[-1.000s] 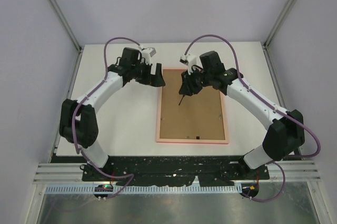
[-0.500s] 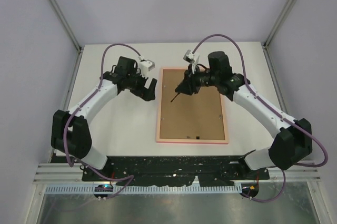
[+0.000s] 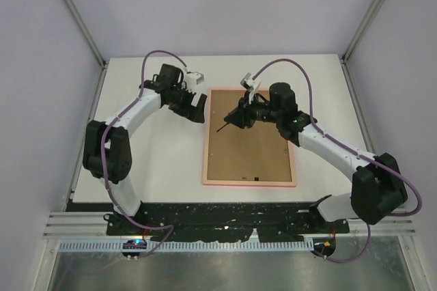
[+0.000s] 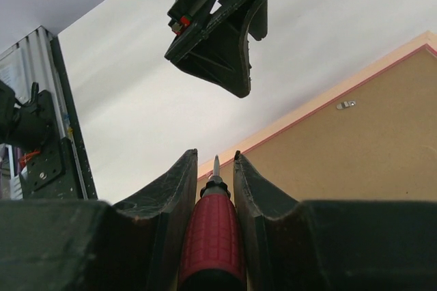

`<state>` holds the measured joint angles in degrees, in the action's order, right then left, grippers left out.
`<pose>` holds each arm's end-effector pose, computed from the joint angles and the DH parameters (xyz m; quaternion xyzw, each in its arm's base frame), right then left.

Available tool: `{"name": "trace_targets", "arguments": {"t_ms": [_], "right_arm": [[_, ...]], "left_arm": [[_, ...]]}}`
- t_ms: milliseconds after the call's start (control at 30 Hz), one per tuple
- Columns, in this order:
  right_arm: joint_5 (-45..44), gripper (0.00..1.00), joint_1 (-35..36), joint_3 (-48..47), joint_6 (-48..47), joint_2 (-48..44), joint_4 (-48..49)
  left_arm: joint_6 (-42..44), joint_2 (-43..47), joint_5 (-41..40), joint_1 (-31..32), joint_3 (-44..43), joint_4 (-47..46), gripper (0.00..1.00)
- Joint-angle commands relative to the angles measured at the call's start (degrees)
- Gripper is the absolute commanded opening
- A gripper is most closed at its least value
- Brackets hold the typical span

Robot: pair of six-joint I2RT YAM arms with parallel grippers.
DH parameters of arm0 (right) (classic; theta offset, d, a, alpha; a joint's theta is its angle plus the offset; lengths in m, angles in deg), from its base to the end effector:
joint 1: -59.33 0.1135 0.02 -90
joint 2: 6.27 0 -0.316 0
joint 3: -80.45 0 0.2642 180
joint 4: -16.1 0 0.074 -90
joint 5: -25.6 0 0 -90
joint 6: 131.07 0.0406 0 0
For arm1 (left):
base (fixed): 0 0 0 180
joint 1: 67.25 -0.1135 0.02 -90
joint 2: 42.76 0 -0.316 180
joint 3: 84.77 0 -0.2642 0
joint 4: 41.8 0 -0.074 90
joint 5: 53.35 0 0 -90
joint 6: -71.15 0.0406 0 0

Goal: Take the photo out of the frame
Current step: Release the photo frame item from the photo frame.

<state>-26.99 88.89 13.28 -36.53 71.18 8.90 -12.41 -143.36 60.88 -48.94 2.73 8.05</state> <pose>0.2598 0.1757 0.3429 -0.3506 0.7045 0.4115 0.4598 0.3732 -0.1410 0.2928 0.2580 0.9055 -0.2285 0.2476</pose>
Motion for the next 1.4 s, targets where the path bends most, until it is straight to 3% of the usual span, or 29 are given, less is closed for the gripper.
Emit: {"name": "trace_targets", "arguments": {"t_ms": [0,200,633,1000,1367], "right_arm": [[-8.7,0.07,1.3,0.0,4.3,3.5,8.0],[-9.2,0.08,1.5,-1.1,5.0,6.6,6.5],[-4.5,0.08,1.3,-1.4,4.2,9.5,5.7],[-3.0,0.08,1.6,-1.1,4.4,11.5,6.4],[-6.0,0.08,3.0,-1.2,6.1,13.3,7.1]], "left_arm": [[-5.0,-4.3,1.8,0.7,-5.2,0.5,1.00],[-10.4,-7.6,0.2,2.1,-4.8,-2.7,1.00],[-10.9,-7.5,-4.8,5.2,-0.2,-6.1,0.98],[-9.9,-12.7,-2.8,5.3,-3.5,-3.2,0.85],[-13.7,-14.2,0.8,5.3,-2.1,-7.5,0.53]]}}
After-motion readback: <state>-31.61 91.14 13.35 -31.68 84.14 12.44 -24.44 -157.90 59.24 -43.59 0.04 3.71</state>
